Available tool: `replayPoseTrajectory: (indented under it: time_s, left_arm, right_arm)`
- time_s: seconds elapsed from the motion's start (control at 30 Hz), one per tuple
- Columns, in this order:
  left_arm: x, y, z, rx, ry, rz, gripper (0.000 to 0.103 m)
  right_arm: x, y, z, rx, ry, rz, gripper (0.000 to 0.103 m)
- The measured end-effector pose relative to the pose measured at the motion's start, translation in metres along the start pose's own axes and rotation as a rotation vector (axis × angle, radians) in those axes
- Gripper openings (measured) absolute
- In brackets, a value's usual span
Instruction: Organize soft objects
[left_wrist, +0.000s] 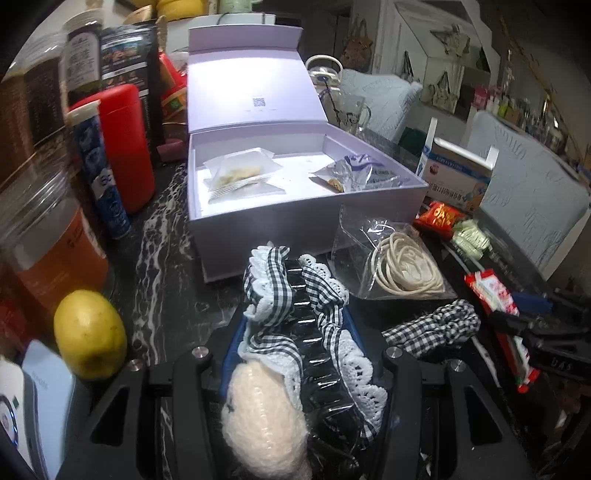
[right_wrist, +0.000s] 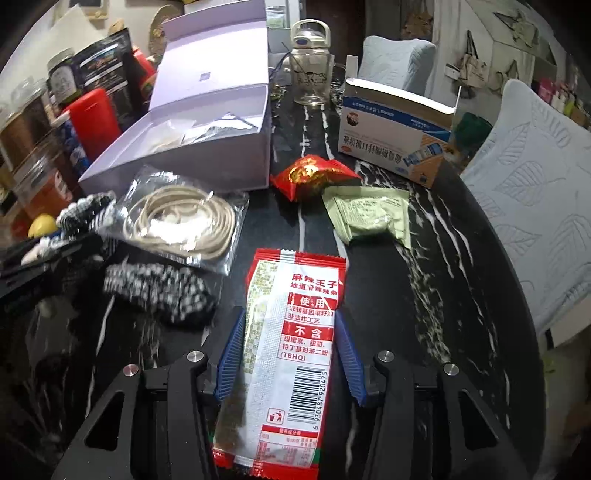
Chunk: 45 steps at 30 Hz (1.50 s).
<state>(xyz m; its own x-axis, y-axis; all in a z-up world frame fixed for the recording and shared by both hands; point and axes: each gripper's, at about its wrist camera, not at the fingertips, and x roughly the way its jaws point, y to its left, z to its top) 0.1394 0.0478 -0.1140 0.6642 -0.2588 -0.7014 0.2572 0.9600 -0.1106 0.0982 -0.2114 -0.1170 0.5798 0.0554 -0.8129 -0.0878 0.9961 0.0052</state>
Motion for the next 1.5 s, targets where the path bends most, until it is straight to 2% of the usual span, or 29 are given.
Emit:
replayPoseTrajectory:
  time_s: [0.1,0.17,0.23,0.3,0.47,0.57,0.6,0.63,0.7,0.77,1.13,1.2,1.5]
  left_arm:
    - [-0.007,0.003,-0.008,-0.032,0.008,0.02,0.049]
    - [-0.013,0.003,-0.013,-0.05,0.015,0.01,0.049]
    - [-0.02,0.003,-0.017,-0.057,0.024,0.01,0.049]
    - [-0.029,0.003,-0.023,-0.063,0.025,0.019,0.049]
    - [-0.037,-0.002,-0.033,-0.07,0.041,0.006,0.049]
    - [-0.038,-0.003,-0.037,-0.086,0.052,-0.005,0.049]
    - [-0.038,-0.003,-0.038,-0.087,0.054,-0.003,0.049]
    - [-0.039,-0.005,-0.039,-0.085,0.054,0.001,0.049]
    - [-0.038,-0.007,-0.039,-0.079,0.053,0.004,0.049]
    - [-0.037,-0.007,-0.038,-0.085,0.056,0.002,0.049]
    - [-0.041,-0.003,-0.042,-0.129,0.036,-0.004,0.049]
    - [-0.045,-0.006,-0.042,-0.121,0.032,-0.003,0.046]
    - [-0.061,-0.02,-0.039,-0.091,0.001,-0.029,0.046]
  right_arm:
    - [-0.001,0.002,-0.005,-0.011,0.018,-0.035,0.052]
    - [-0.001,0.004,-0.007,0.002,0.036,-0.039,0.06]
    - [-0.001,0.006,-0.011,0.0,0.048,-0.042,0.075]
    - [-0.002,0.009,-0.016,-0.008,0.055,-0.036,0.082]
    - [-0.008,0.012,-0.027,-0.027,0.029,-0.021,0.086]
    - [-0.012,0.01,-0.032,-0.032,0.004,-0.021,0.079]
    - [-0.013,0.009,-0.032,-0.03,-0.004,-0.023,0.068]
    - [-0.016,0.007,-0.033,-0.026,-0.015,-0.029,0.049]
    - [-0.018,0.007,-0.034,-0.05,-0.024,-0.022,0.046]
    - [-0.018,0.009,-0.034,-0.084,-0.035,-0.016,0.045]
    - [-0.021,0.004,-0.036,-0.043,-0.06,0.01,0.044]
    - [-0.023,0.004,-0.036,-0.044,-0.06,0.019,0.044]
    - [-0.032,0.005,-0.037,-0.036,-0.079,0.073,0.043]
